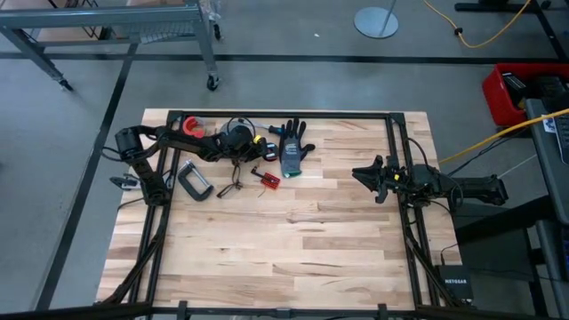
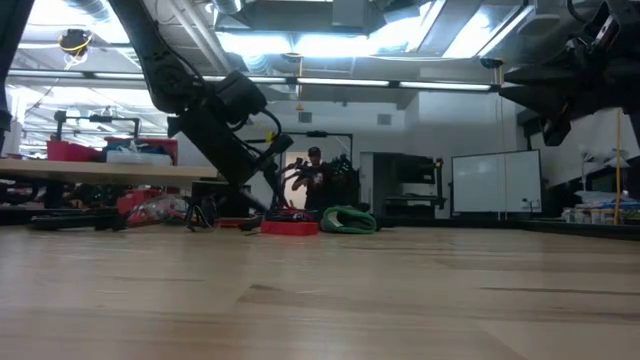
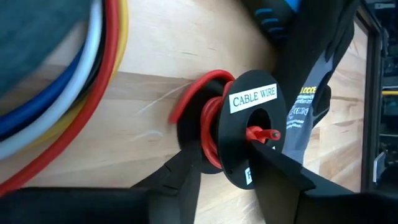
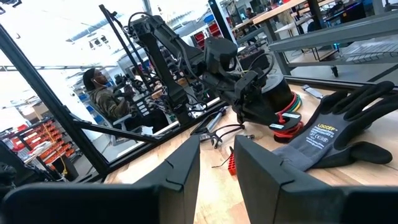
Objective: Coil cords
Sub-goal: Uncoil the orange wire from the black spool
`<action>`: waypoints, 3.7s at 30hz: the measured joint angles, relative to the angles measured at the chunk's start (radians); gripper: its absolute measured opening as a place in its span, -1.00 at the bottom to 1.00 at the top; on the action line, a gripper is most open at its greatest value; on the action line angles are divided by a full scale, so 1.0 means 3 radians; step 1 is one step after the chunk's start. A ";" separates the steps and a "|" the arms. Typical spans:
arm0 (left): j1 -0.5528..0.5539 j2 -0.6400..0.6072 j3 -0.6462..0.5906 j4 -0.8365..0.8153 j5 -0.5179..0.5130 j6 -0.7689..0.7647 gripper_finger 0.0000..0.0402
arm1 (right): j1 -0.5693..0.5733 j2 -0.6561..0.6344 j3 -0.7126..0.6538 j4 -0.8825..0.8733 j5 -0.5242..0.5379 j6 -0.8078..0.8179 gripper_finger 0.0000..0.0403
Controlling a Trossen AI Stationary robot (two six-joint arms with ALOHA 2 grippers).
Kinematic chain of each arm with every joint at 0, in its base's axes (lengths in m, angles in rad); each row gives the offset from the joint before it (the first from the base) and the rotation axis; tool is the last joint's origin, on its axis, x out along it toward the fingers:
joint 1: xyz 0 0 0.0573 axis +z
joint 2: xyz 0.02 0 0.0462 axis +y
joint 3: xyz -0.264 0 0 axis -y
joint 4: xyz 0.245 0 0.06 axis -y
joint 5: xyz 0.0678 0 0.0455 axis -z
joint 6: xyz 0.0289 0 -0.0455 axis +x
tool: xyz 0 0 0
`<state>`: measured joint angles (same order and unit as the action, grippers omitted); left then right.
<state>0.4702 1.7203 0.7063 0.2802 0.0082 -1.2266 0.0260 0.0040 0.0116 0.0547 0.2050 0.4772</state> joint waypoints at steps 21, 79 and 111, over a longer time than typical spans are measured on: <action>-0.0003 -0.0005 -0.0008 0.0610 0.0140 0.0434 -0.99 | 0.0000 0.0001 0.0000 -0.0007 -0.0053 0.0000 -0.48; -0.1615 -0.0928 0.0001 0.1498 -0.0005 0.2907 -1.00 | 0.0002 0.1097 0.0002 0.1171 -0.0924 -0.0760 -0.48; -0.1745 -0.0744 0.0002 0.1805 0.0044 0.3138 -1.00 | -0.0001 0.3855 0.1605 0.0416 -0.0525 -0.1001 -0.48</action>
<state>-0.0532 1.4971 0.7068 0.8217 0.0214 -0.2853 0.0257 1.1606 0.4932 0.1795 0.0476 0.1768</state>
